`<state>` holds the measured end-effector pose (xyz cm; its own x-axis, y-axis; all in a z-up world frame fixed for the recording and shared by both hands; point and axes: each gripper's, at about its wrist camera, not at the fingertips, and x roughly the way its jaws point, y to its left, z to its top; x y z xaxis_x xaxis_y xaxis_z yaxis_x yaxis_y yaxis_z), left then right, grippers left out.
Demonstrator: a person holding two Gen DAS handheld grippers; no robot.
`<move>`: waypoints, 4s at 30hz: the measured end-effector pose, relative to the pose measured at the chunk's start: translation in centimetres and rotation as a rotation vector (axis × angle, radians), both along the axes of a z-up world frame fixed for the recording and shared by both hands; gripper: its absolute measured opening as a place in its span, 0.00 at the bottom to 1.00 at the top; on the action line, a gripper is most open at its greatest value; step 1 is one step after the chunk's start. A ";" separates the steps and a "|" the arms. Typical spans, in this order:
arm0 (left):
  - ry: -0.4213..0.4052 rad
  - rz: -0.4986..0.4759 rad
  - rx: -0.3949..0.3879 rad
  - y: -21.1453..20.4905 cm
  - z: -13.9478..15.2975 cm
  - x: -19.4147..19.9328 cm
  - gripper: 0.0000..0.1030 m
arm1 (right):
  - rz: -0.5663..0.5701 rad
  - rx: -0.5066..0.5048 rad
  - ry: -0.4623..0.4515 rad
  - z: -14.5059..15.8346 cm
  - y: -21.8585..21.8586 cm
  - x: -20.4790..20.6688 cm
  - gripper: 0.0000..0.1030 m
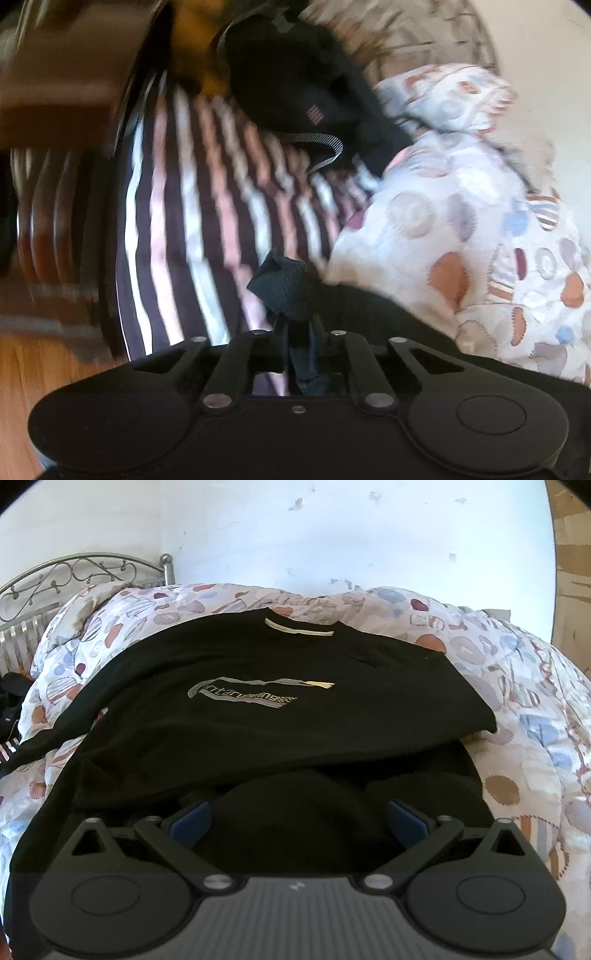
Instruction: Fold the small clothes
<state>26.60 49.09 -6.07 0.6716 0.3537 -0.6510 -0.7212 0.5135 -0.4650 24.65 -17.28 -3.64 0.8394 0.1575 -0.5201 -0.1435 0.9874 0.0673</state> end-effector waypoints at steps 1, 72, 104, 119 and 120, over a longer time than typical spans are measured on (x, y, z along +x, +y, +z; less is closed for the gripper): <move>0.004 -0.004 0.049 -0.4 1.0 0.1 0.09 | -0.002 0.003 0.000 0.0 -0.2 -0.1 1.00; -0.173 -1.359 0.239 -54.2 3.4 -2.5 0.73 | -0.244 0.157 -0.091 1.6 -17.3 -10.8 1.00; -0.121 -0.949 0.137 -27.6 2.1 15.5 0.33 | 0.579 0.223 0.031 6.8 14.1 30.4 0.68; -0.373 -0.743 0.052 -24.8 1.8 14.3 0.02 | 0.538 0.236 -0.048 9.8 17.6 34.1 0.01; -0.385 -0.714 0.042 -24.3 1.7 14.2 0.02 | 0.523 0.253 -0.068 10.3 17.4 34.4 0.01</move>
<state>40.78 24.82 -4.39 0.9189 -0.2252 -0.3240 -0.0068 0.8120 -0.5836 59.05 0.11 6.63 0.6472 0.6721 -0.3599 -0.6197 0.7387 0.2652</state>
